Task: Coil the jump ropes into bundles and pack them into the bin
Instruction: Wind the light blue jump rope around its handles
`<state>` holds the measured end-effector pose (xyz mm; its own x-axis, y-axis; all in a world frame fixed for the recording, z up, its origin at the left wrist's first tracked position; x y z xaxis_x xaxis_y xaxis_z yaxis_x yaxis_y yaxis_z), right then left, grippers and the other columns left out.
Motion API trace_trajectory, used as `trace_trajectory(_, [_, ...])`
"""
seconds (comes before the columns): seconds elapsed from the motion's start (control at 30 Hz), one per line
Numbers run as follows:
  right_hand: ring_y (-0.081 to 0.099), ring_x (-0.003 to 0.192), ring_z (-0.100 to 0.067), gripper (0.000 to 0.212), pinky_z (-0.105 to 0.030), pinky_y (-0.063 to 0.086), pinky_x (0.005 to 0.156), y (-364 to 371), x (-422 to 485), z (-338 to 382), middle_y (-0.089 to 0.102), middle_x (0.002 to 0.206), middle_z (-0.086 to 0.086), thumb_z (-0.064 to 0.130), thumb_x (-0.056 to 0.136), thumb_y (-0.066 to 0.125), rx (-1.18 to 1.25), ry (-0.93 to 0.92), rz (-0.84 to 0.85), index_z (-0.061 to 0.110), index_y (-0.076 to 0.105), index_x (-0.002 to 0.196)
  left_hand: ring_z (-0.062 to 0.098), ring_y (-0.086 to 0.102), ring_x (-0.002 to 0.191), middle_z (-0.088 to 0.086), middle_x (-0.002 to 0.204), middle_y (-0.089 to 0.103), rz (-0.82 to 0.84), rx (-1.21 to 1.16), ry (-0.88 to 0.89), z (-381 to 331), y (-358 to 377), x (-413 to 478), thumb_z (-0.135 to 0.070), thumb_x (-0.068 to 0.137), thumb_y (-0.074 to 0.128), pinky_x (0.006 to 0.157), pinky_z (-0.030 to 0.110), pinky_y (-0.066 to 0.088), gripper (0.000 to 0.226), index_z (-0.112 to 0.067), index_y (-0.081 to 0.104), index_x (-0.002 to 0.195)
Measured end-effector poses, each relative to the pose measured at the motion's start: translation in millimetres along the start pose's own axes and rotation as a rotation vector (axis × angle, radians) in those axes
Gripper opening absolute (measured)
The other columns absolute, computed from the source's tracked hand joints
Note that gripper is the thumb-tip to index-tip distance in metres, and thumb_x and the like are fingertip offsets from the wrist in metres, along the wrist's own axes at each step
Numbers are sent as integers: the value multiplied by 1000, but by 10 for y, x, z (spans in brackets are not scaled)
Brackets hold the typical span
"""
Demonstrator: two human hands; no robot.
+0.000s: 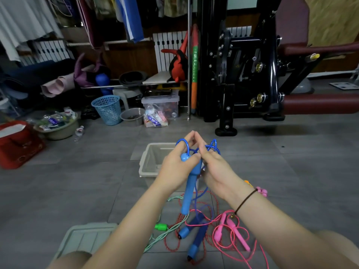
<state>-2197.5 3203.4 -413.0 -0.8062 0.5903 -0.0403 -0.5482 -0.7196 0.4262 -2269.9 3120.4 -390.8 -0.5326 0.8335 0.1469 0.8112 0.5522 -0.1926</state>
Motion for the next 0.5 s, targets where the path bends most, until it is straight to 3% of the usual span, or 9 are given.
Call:
trace_trajectory(0.07, [65,90,-16,29,-34,46,73,12,39,-1,71,100,10,36,99,40,32,25,-7,48,57,119,16,65,102,-11,119,64,23,122,-35,17,25,47,-32,81,58,86,41,54,53,-56,41,126])
trace_trajectory(0.13, [64,103,-18,29,-40,48,91,-40,95,-42,68,111,10,40,97,43,27,72,-29,47,57,122,25,65,84,2,97,67,66,335,-88,31,58,72,-39,78,58,78,39,54,56,-53,39,129])
trace_trajectory(0.17, [61,105,-14,30,-40,46,95,-83,119,-44,65,110,13,42,97,44,18,89,-55,46,57,123,26,61,78,5,89,65,66,446,-88,41,61,87,-40,78,57,73,37,52,41,-45,49,119])
trace_trajectory(0.2, [56,104,-8,31,-37,45,93,-135,120,-8,60,107,17,43,96,43,10,105,-99,45,57,124,28,57,76,4,82,62,52,586,-73,30,55,94,-40,79,56,69,37,50,17,-34,57,95])
trace_trajectory(0.23, [50,102,-6,33,-35,42,90,-198,122,44,53,104,16,45,96,41,14,136,-159,43,56,125,29,54,75,2,75,57,33,726,-52,8,36,89,-38,79,55,66,37,48,13,-26,51,75])
trace_trajectory(0.27, [46,98,-7,34,-37,39,88,-281,127,84,47,101,13,46,97,39,29,188,-238,40,55,127,30,53,77,-1,72,53,20,846,-41,20,5,85,-37,80,54,64,36,46,21,-22,47,66])
trace_trajectory(0.37, [46,81,-9,39,-37,35,86,-533,131,144,51,92,9,48,98,32,77,382,-359,30,58,122,26,58,90,-6,89,60,20,966,-17,50,-73,64,-43,82,52,71,35,48,21,-24,62,82])
trace_trajectory(0.43, [49,86,-12,44,-39,28,93,-693,177,68,60,107,13,53,96,33,94,494,-401,25,67,101,22,58,94,-8,97,63,9,989,-6,43,-117,25,-45,83,51,74,35,49,25,-25,65,88])
trace_trajectory(0.5, [53,87,-14,36,-38,27,91,-797,186,21,61,114,12,48,95,43,95,553,-454,23,67,87,20,58,94,-10,98,63,-15,1022,36,12,-189,-30,-46,85,50,73,33,48,25,-26,65,89])
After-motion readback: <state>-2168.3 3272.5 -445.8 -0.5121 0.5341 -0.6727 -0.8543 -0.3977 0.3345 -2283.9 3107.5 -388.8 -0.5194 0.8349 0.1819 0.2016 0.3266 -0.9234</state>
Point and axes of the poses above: each hand's wrist, its own x-axis towards the middle knuckle, its own y-axis out of the palm, z = x × y, the point moved 2 cm from there along x, towards the middle knuckle
